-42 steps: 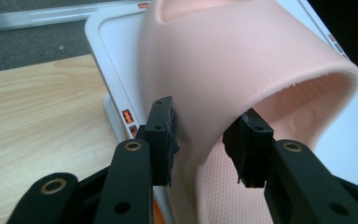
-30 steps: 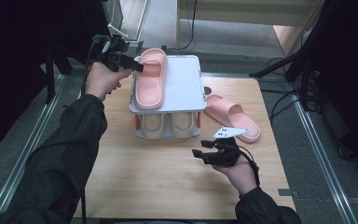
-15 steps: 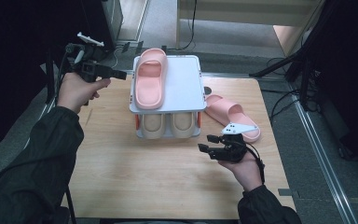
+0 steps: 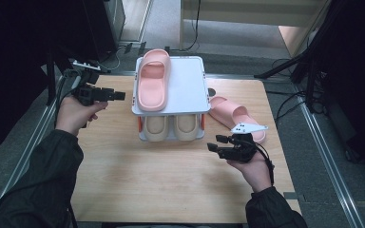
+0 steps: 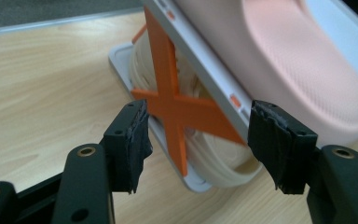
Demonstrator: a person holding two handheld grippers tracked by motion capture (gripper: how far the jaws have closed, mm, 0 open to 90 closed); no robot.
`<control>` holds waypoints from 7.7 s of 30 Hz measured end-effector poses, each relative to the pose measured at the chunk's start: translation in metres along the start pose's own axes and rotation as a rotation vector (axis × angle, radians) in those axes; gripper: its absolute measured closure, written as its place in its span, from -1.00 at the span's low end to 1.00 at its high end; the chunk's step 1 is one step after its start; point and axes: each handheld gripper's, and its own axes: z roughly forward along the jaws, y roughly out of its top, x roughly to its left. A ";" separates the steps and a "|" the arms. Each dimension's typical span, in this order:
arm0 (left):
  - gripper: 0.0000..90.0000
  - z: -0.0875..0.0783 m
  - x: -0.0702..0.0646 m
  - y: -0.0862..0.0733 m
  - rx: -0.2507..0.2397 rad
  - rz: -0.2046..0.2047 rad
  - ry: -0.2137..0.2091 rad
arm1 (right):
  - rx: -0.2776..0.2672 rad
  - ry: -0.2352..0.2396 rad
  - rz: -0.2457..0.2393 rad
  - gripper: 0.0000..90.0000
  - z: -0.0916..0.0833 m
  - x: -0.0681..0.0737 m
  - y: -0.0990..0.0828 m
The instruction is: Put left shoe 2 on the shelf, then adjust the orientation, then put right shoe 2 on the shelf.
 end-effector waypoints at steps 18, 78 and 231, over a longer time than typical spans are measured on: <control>-0.19 0.014 0.007 -0.070 -0.027 -0.041 -0.021 | 0.021 -0.069 0.051 0.86 0.000 -0.040 -0.001; -0.22 0.008 -0.006 -0.149 -0.024 -0.021 0.003 | 0.066 -0.175 0.231 0.98 0.040 -0.121 0.011; -0.14 0.009 0.020 -0.147 -0.041 -0.073 -0.038 | -0.002 -0.376 0.318 0.82 -0.001 -0.092 0.205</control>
